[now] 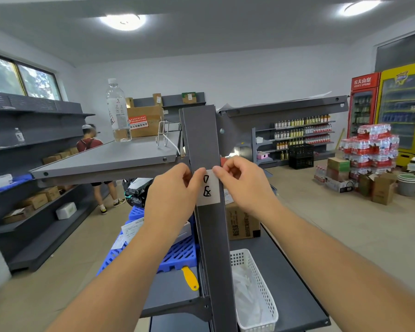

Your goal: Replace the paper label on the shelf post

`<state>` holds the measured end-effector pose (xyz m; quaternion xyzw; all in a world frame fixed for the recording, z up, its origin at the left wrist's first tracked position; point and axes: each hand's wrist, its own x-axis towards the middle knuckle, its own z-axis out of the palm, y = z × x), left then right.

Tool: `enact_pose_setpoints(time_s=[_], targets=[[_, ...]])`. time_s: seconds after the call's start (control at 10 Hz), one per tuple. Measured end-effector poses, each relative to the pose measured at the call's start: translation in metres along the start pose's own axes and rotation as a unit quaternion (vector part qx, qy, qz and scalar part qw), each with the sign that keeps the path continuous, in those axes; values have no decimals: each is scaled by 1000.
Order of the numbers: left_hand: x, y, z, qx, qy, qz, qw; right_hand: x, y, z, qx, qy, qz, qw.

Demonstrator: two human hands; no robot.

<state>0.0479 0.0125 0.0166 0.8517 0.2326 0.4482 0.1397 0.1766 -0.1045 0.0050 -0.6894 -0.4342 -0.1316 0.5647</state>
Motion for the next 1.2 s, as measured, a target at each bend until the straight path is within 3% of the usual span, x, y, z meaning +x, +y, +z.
enact_pose_setpoints(time_s=[0.2,0.4,0.9,1.1,1.2], targets=[[-3,-9,-5,-54,-20,2,998,-4,5,-5,11,-22,6,1000],[-7,-9,5,-43,-14,7,999,-9,6,6,9,-16,22,1000],[-35,-41,13,-60,-71,-24,995,-40,34,1,-30,-93,44,994],[-42,-43,8,-16,-96,-25,995,-46,0,-13,49,21,18,998],[-47,-46,8,-33,-102,-44,993,-52,-35,-31,120,39,-37,991]])
